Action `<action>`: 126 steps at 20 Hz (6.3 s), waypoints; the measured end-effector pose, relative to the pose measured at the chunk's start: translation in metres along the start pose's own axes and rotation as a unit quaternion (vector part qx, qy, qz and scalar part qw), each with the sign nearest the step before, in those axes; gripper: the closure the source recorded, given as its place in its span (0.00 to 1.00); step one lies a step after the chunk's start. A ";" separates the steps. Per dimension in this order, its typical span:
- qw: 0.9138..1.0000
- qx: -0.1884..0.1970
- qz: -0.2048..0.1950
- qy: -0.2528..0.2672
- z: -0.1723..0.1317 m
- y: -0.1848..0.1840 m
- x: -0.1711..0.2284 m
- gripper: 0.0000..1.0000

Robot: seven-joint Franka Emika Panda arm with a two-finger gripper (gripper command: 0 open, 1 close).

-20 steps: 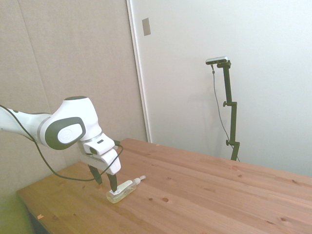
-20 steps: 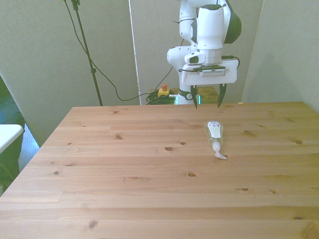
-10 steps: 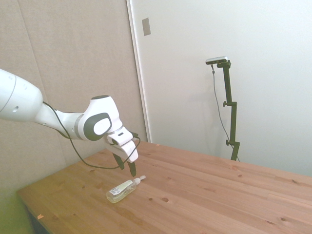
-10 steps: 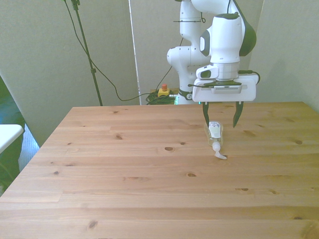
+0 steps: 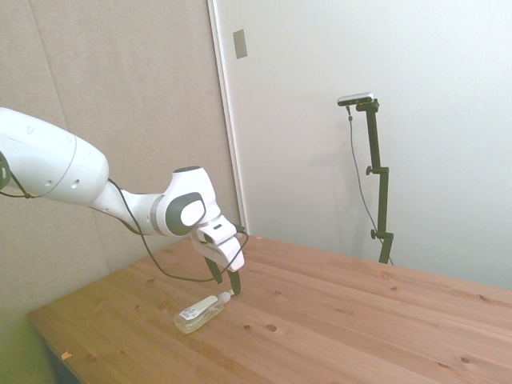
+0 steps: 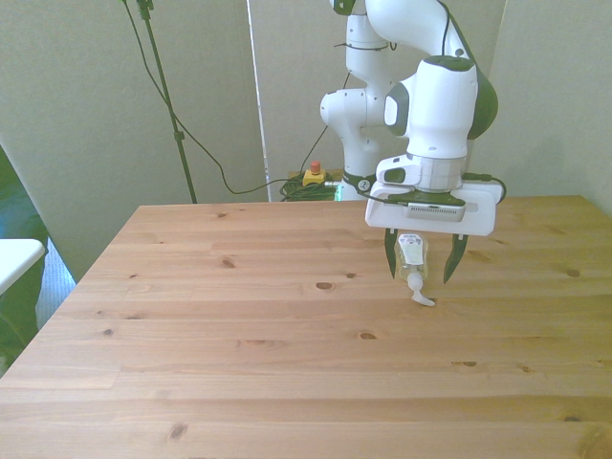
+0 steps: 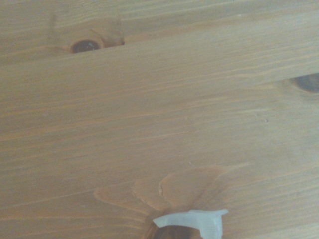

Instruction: Stand the sanitizer

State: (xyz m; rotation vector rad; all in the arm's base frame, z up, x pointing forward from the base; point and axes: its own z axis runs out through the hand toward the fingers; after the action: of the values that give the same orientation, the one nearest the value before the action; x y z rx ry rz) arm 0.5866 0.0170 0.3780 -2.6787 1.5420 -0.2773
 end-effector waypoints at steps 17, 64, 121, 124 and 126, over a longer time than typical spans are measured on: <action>1.000 -0.019 0.012 -0.006 0.027 0.005 0.013 1.00; 0.871 0.250 0.160 0.393 -0.040 -0.030 0.046 1.00; 0.914 0.212 0.159 0.307 -0.026 -0.013 0.006 0.00; 0.928 0.197 0.149 0.281 -0.062 0.001 -0.001 0.00; 0.941 0.170 0.139 0.258 -0.063 0.010 -0.007 0.00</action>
State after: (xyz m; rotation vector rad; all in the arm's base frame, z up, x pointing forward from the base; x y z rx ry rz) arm 0.5642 0.0217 0.4377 -2.1827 1.7590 -1.1831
